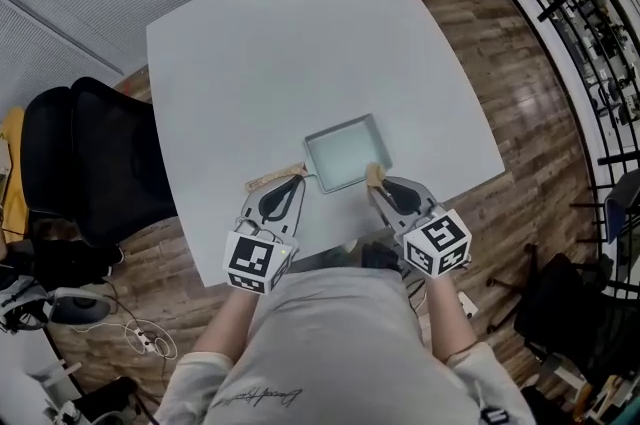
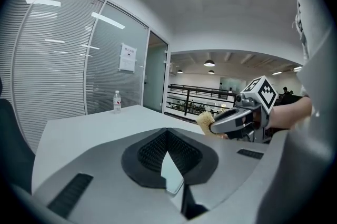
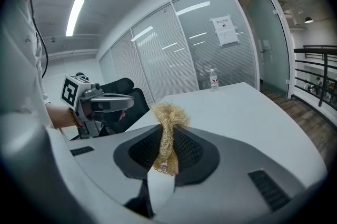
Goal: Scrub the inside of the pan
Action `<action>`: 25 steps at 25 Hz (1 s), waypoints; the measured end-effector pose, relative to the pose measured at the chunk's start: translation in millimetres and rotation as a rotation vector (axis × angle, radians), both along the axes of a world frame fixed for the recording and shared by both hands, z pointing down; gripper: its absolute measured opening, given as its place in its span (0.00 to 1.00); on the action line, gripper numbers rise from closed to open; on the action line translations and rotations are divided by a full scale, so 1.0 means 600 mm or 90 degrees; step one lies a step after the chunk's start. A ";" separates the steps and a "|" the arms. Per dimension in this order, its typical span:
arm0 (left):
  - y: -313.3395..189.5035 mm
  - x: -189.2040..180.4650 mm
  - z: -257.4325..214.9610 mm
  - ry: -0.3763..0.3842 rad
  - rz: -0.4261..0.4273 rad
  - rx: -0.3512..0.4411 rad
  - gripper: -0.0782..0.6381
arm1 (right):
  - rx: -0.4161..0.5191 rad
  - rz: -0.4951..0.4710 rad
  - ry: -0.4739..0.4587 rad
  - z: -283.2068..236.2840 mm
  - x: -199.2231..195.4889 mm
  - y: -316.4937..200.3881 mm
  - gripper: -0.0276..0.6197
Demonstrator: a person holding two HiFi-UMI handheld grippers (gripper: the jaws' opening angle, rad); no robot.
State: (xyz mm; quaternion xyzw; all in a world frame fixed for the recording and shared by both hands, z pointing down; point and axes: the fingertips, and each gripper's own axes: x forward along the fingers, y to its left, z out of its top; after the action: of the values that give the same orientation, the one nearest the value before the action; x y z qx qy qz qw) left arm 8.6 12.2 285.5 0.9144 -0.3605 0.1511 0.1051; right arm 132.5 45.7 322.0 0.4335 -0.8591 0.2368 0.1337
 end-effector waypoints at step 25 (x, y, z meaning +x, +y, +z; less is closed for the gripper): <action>-0.026 -0.050 0.152 -0.132 0.080 -0.092 0.12 | -0.065 -0.083 0.070 0.081 -0.045 -0.050 0.16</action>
State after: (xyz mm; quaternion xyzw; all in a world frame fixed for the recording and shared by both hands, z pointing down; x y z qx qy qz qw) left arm -21.4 -3.7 376.8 0.9047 -0.2995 0.2768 0.1230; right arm 105.6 15.8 370.9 0.3816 -0.8638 0.2465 0.2179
